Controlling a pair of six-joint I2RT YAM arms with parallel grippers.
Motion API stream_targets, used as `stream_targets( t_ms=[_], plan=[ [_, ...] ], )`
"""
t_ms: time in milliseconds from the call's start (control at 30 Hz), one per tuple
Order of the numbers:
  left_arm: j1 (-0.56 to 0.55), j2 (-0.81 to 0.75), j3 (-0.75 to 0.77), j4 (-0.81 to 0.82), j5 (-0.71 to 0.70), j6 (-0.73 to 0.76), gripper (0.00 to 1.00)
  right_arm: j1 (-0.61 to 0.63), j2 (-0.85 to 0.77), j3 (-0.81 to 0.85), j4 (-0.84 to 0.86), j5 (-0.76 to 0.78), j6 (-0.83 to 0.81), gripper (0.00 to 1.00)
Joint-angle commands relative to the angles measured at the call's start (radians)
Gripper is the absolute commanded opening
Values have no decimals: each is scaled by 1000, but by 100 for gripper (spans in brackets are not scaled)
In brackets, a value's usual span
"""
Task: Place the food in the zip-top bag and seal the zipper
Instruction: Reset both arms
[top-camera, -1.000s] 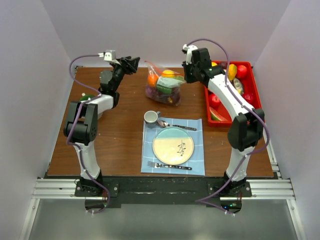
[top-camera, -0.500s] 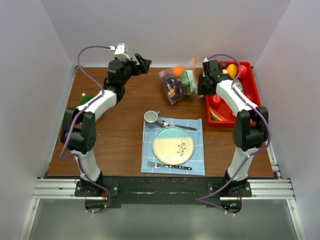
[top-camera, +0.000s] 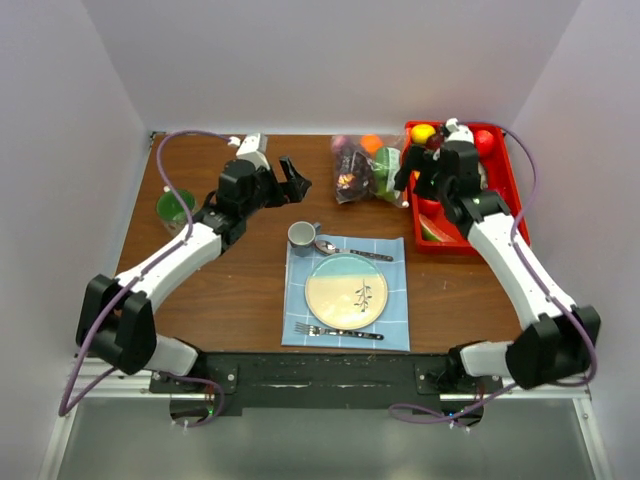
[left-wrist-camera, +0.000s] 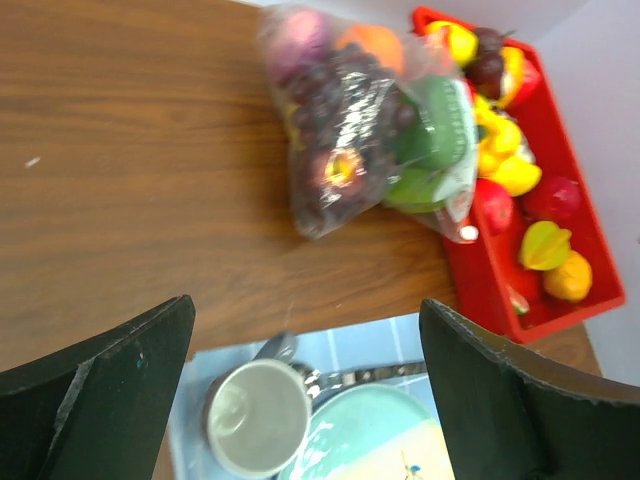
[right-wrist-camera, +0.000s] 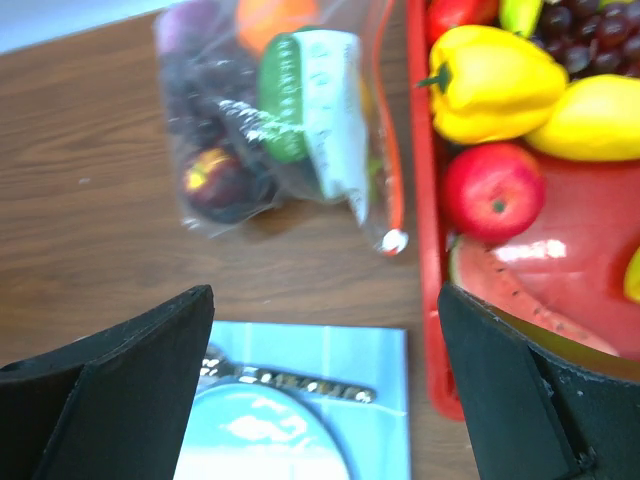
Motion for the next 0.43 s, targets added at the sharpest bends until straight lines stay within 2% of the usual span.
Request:
stream_targets(
  t_ms=[0,200,400],
  plan=[
    [9,-125,-39,-161,-124,15,100,27,-126,-116,138,-68,86,99],
    [12,-195,-104,-121,-77,48,100,27,-204,-164,142,-78,90,99],
    [30,-231,-119,17,-57,68,100,27,-232,-211,168,-46,93,99]
  ],
)
